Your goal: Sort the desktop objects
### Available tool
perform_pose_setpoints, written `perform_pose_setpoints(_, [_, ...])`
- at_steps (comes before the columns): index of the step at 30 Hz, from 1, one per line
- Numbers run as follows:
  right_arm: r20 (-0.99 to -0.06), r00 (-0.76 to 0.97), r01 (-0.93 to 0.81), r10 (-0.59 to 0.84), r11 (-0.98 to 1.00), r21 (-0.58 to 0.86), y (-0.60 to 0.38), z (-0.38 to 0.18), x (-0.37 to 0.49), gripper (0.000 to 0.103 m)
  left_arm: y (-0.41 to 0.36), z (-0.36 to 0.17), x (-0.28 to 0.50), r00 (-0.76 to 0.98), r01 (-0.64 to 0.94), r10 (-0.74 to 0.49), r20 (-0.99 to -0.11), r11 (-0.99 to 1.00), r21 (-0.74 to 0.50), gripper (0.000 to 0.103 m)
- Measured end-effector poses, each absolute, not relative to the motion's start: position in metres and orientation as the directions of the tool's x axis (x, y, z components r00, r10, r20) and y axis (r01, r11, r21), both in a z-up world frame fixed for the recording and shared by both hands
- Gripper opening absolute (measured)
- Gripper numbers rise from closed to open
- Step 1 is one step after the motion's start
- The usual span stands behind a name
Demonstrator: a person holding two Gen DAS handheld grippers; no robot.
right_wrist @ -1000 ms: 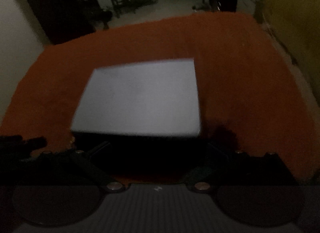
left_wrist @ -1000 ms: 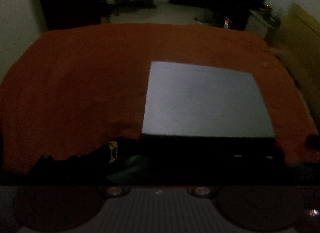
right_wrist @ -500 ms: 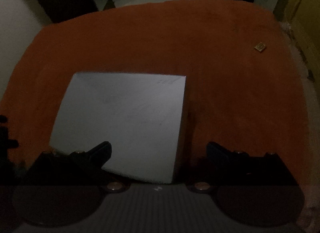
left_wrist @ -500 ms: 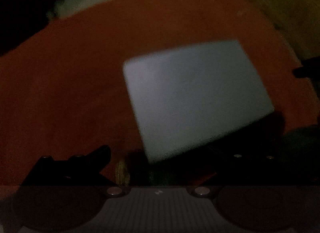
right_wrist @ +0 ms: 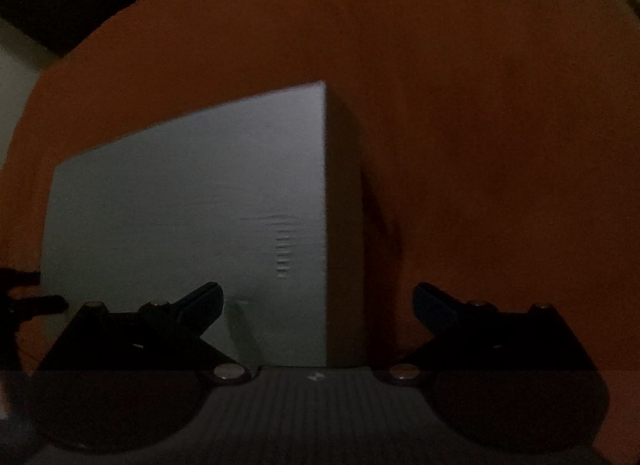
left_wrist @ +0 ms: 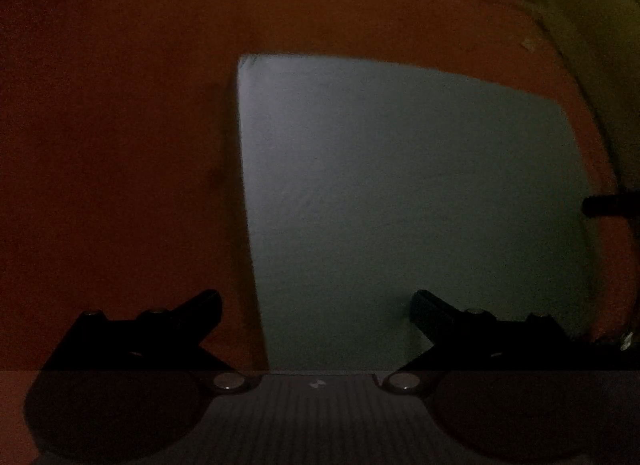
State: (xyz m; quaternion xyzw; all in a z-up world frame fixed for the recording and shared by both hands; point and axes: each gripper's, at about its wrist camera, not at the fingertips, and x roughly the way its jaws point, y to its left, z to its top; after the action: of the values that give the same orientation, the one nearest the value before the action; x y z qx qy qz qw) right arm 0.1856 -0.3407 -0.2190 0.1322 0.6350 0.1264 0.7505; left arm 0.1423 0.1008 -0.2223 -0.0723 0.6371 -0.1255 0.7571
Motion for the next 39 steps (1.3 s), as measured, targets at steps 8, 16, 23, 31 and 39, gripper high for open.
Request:
perform_pose_setpoints(8, [-0.808,0.204,-0.037,0.553,0.829,0.559,-0.345,-0.255,0.187,0.103,0.117,-0.239,0.135,0.223,0.075,-0.425,-0.877,0.905,-0.419,0.103])
perform_pose_setpoints(16, [-0.83,0.207,-0.04,0.517,0.852,0.521,-0.338,-0.24,0.181,0.103,0.123,-0.221,0.128,0.224,0.077,-0.432,-0.873,0.901,-0.426,0.102])
perform_pose_setpoints(23, [-0.805,0.274,0.004,0.527,0.836,0.549,-0.341,-0.196,0.19,0.103,0.123,-0.194,0.145,0.268,0.111,-0.379,-0.886,0.925,-0.362,0.102])
perform_pose_setpoints(31, [-0.875,0.225,-0.039,0.429,0.901,0.432,-0.323,-0.225,0.195,0.103,0.112,-0.211,0.153,0.294,0.097,-0.317,-0.902,0.948,-0.302,0.103])
perform_pose_setpoints(39, [-0.819,0.164,-0.004,0.55,0.831,0.557,-0.347,-0.257,0.191,0.103,0.125,-0.218,0.145,0.267,0.046,-0.372,-0.889,0.926,-0.374,0.102])
